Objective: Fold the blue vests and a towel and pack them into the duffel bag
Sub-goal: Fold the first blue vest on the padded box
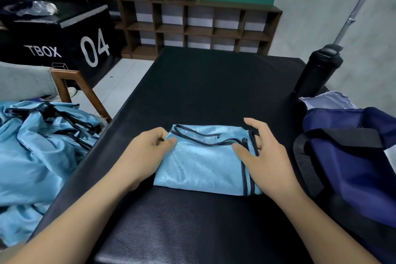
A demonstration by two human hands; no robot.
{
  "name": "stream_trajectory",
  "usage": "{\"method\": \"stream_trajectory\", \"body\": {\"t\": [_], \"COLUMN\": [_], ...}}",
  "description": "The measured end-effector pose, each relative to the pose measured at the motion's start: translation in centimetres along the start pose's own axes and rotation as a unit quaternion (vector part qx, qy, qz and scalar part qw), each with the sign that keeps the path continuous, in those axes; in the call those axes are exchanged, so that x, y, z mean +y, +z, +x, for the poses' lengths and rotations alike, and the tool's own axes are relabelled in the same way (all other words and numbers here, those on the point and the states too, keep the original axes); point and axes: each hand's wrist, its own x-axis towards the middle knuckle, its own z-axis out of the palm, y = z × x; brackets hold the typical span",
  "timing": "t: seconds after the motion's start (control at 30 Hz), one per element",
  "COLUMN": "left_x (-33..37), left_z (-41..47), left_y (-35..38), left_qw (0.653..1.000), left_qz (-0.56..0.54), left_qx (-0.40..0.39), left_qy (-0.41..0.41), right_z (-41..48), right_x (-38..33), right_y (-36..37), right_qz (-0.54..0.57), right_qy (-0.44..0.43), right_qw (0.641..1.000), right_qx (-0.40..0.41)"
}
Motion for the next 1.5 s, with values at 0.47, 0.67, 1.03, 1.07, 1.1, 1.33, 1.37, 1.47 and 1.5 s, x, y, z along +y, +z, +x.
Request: {"method": "stream_trajectory", "body": {"t": [0.47, 0.67, 1.03, 1.07, 1.1, 1.33, 1.37, 1.47, 1.5], "left_x": [0.0, -0.2, -1.6, -1.6, -1.4, -0.3, -0.2, 0.1, 0.2], "left_z": [0.1, -0.3, 0.5, 0.5, 0.4, 0.0, -0.1, -0.5, -0.6], "left_y": [-0.5, 1.0, 1.0, 0.8, 0.6, -1.1, -1.1, -1.0, -1.1], "left_qw": [0.962, 0.939, 0.924, 0.922, 0.92, 0.898, 0.897, 0.896, 0.896], "left_qz": [0.199, 0.178, 0.281, 0.287, 0.297, 0.354, 0.349, 0.325, 0.318], "left_qx": [0.121, -0.042, -0.075, -0.068, -0.061, 0.0, -0.001, -0.017, -0.026], "left_qy": [0.142, 0.292, 0.249, 0.249, 0.247, 0.261, 0.272, 0.301, 0.308], "right_z": [-0.3, -2.3, -3.4, -3.3, -3.1, -0.8, -0.6, -0.3, -0.3], "right_x": [0.1, -0.6, -0.6, -0.5, -0.4, 2.0, 2.4, 2.6, 2.4], "right_y": [-0.1, 1.4, 2.5, 2.4, 2.3, 0.6, 0.5, 0.1, 0.1], "right_qz": [-0.103, -0.151, -0.285, -0.296, -0.309, -0.376, -0.376, -0.34, -0.323], "right_qy": [-0.177, -0.398, -0.379, -0.378, -0.374, -0.268, -0.258, -0.273, -0.283], "right_qw": [0.974, 0.905, 0.869, 0.866, 0.865, 0.887, 0.89, 0.9, 0.902], "right_qx": [0.1, -0.013, -0.146, -0.14, -0.131, -0.008, -0.002, -0.023, -0.046]}}
